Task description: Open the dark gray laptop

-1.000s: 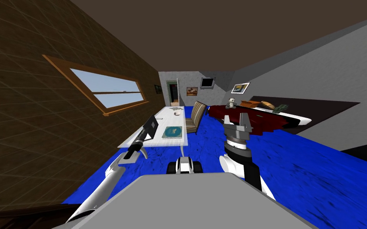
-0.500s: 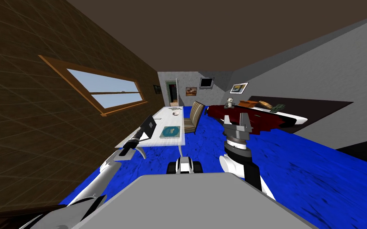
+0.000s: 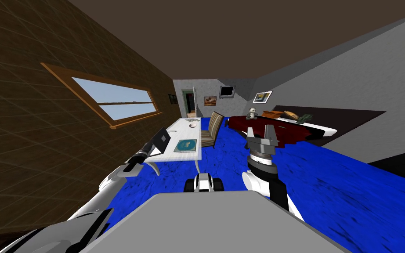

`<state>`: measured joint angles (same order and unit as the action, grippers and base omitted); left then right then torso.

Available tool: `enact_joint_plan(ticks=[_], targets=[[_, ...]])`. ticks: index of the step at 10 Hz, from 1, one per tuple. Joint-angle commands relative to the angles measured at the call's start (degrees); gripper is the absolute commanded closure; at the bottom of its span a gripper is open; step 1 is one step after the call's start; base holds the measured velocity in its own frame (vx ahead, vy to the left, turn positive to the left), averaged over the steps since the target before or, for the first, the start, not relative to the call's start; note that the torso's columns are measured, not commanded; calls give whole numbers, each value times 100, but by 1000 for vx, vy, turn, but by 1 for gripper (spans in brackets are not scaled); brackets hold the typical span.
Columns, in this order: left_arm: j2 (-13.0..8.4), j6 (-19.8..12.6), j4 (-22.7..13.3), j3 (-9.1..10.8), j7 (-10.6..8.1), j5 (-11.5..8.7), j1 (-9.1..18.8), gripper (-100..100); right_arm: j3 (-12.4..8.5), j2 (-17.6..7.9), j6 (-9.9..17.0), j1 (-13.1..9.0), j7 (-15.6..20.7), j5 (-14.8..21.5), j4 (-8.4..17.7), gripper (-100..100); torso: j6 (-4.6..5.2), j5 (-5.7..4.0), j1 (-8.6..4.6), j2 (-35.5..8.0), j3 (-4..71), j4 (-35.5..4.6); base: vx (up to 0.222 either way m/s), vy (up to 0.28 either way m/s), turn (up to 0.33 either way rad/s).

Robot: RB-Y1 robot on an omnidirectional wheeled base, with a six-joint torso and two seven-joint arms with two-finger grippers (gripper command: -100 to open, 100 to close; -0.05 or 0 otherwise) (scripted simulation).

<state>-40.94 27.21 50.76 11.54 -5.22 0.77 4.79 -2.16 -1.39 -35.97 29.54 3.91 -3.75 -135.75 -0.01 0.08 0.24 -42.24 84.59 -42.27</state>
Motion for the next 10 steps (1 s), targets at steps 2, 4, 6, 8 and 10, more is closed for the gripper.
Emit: enact_joint_plan(ticks=[2, 4, 6, 8, 10], targets=[[-447, 293, -790, 11, -254, -93, 342, -100, 1, 1, 0, 0, 0, 0, 0, 0, -2, -4, -29, 5, 4, 4, -19, -96, -29], [-412, 328, -883, 4, -237, -85, 365, -100, 1, 1, 0, 0, 0, 0, 0, 0, -1, -6, -19, -5, -3, -1, -10, -38, 7], [-33, 42, -623, -7, -5, 1, 27, 100, 0, -1, 0, 0, 0, 0, 0, 0, -7, 17, 28, 12, 4, 12, 34, 106, 18], [-17, 16, -282, -7, -5, 1, 27, 100, -1, -1, 0, 0, 0, 0, 0, 0, -4, 87, 68, 48, 24, 62, 1, 58, 19], [271, -260, 239, -25, 244, 95, -289, 100, -1, -1, 0, 0, 0, 0, 0, 0, 10, 79, 47, 63, 31, 69, 20, 109, 44]])
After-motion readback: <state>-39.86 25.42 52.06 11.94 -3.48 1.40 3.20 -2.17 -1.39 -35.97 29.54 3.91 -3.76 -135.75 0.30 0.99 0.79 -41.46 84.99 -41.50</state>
